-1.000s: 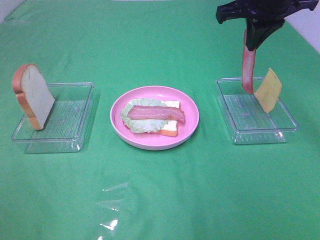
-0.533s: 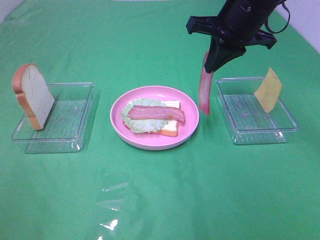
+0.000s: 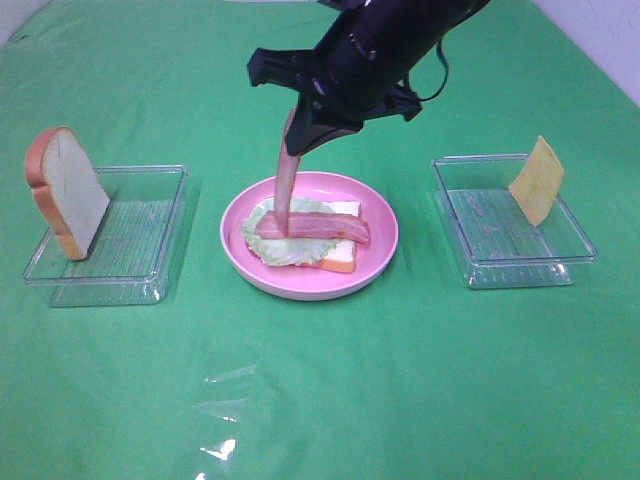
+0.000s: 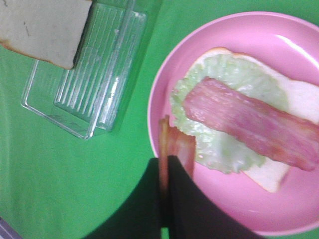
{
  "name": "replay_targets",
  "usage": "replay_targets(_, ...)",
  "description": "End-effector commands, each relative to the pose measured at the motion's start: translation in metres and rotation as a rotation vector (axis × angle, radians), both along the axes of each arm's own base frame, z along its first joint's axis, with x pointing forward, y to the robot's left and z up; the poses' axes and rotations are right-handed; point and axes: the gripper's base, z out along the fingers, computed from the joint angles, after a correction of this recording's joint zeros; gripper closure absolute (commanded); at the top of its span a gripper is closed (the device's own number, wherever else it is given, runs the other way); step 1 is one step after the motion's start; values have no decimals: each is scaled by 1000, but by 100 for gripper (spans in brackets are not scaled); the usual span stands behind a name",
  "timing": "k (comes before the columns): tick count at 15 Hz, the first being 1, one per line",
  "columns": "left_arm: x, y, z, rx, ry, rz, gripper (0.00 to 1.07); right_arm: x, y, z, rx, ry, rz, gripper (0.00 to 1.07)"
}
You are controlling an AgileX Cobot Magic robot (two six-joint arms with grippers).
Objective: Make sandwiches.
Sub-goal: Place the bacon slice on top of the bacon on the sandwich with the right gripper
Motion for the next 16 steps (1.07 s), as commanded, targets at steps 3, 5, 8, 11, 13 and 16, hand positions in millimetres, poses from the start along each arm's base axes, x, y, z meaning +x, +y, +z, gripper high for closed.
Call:
replay_targets(3, -3, 0, 0, -2, -18, 1, 5, 1, 30, -41, -13, -3, 39, 107)
replay_targets(5, -3, 0, 0, -2, -18, 1, 5, 6, 28, -59, -86, -26, 62, 107)
replay_targets(8, -3, 0, 0, -2, -18, 1, 5, 20, 20, -83, -238, -119, 62, 107)
replay_targets(11, -3, 0, 0, -2, -18, 1, 5, 24, 15, -89, -311, -174, 108, 107)
replay_targets(13, -3, 0, 0, -2, -18, 1, 5, 27, 14, -91, -346, -206, 137, 107)
replay_targets(16, -3, 0, 0, -2, -18, 1, 5, 26, 14, -92, -346, -203, 137, 107)
